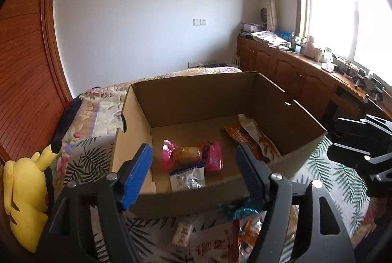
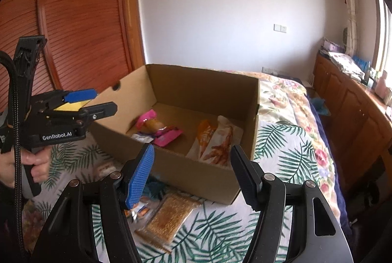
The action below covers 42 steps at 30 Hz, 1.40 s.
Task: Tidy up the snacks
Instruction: 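Withdraw both tools from the box down to the remaining snacks on the bed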
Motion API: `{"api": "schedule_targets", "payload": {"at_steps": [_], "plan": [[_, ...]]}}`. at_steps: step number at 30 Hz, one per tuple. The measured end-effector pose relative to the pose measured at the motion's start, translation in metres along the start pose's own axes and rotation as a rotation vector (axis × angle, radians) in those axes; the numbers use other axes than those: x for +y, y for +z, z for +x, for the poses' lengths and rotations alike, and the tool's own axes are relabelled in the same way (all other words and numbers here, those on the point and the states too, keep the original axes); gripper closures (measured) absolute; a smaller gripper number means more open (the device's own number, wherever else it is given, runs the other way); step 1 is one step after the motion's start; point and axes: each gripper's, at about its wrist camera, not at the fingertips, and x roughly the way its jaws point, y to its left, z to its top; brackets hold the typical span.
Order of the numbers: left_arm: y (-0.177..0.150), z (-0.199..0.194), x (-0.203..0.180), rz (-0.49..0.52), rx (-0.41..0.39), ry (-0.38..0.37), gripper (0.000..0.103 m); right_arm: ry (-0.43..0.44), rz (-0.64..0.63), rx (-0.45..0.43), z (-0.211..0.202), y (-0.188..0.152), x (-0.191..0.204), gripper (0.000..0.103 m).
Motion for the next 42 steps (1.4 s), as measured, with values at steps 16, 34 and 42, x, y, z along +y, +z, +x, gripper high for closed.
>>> {"api": "schedule_targets", "payload": {"at_steps": [16, 34, 42], "plan": [[-0.05, -0.054, -0.006, 0.011, -0.021, -0.081, 0.028, 0.057, -0.023, 0.016, -0.015, -0.052, 0.032, 0.037], [-0.112, -0.016, -0.013, 0.001, 0.078, -0.076, 0.028, 0.044, 0.064, 0.178, 0.058, -0.096, 0.021, 0.037], [-0.119, -0.004, -0.015, -0.002, 0.085, -0.072, 0.028, 0.038, 0.073, 0.193, 0.066, -0.096, 0.022, 0.037]]}}
